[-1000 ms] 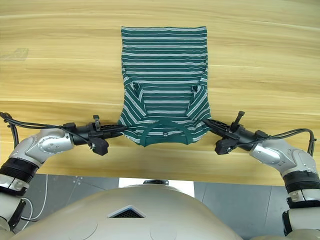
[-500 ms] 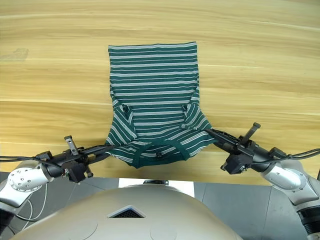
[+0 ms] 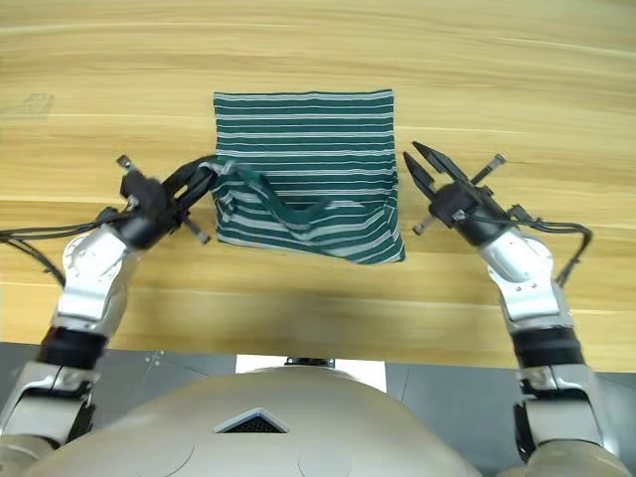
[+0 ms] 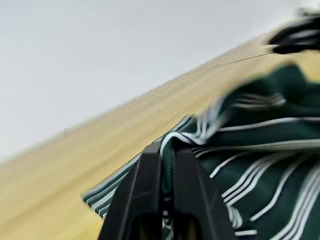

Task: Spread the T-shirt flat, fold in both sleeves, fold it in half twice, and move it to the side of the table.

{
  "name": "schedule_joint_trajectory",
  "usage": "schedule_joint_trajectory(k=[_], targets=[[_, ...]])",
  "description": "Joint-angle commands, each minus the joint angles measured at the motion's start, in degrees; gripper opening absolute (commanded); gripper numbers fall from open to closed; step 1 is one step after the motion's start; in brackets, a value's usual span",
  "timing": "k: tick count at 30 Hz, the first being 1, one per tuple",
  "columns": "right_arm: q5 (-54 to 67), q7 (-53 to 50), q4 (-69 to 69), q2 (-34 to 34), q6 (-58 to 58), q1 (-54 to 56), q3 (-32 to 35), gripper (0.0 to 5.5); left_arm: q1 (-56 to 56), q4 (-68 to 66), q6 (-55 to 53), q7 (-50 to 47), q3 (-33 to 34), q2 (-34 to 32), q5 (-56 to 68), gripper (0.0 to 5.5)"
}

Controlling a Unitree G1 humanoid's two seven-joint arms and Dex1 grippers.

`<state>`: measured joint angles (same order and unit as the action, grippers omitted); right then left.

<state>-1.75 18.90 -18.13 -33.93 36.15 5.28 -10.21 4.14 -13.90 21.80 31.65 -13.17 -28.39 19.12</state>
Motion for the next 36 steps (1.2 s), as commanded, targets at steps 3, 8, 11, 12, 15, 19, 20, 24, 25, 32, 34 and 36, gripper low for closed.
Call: schedule_joint_trajectory(k=[3,8,11,12,15,19,20,24,25,32,34,36], targets=[[-5.9,-6.5,-17.4,10.1,-4.3,14.2,-0.3,0.66,11.9,-19.1,-4.3,-4.1,3.6,8.5,-4.4,0.09],[-5.2,-6.0,-25.3,12.8,-1.0,20.3,1.1,0.66,15.2,-26.2,-1.0,-3.9,6.9,10.9,-6.6,0.09],[-5.1,-1.9,-25.0,10.5,0.7,18.6,0.9,0.66,14.8,-26.7,1.1,-2.7,7.6,11.2,-8.0,0.09],[-4.6,-0.1,-24.2,9.3,0.6,17.3,1.4,0.66,14.3,-26.7,2.1,-2.5,7.8,11.2,-8.5,0.09],[-3.8,3.4,-19.4,6.0,0.7,12.1,2.3,0.66,11.8,-25.1,4.2,-1.5,8.6,11.6,-8.9,0.09],[-6.9,-0.2,-17.1,6.4,1.6,9.0,2.6,0.66,9.9,-20.8,8.7,2.0,8.6,12.7,-7.7,0.09],[-7.8,-1.3,-17.7,6.9,1.7,9.2,2.5,0.66,9.7,-19.6,9.2,2.9,8.4,12.9,-7.6,0.09],[-5.6,5.2,-15.7,6.2,3.2,6.1,0.2,0.66,4.3,-11.2,11.9,11.2,8.8,11.7,-2.2,0.09],[-5.3,7.1,-15.1,4.4,5.2,4.1,0.0,0.66,-0.1,-6.2,12.0,15.3,7.9,10.1,0.5,0.09],[-13.5,0.8,-7.3,-3.0,9.8,-4.5,5.3,0.66,-21.6,12.5,13.2,24.9,6.7,2.8,4.8,0.09],[-17.0,-2.1,-4.6,-4.6,9.1,-6.3,6.9,0.91,-21.9,11.6,13.0,23.9,7.8,3.4,4.6,0.09],[-18.0,-3.3,-2.0,-5.8,8.6,-7.8,8.3,1.28,-21.8,10.3,13.1,22.8,8.5,4.3,4.5,0.09]])
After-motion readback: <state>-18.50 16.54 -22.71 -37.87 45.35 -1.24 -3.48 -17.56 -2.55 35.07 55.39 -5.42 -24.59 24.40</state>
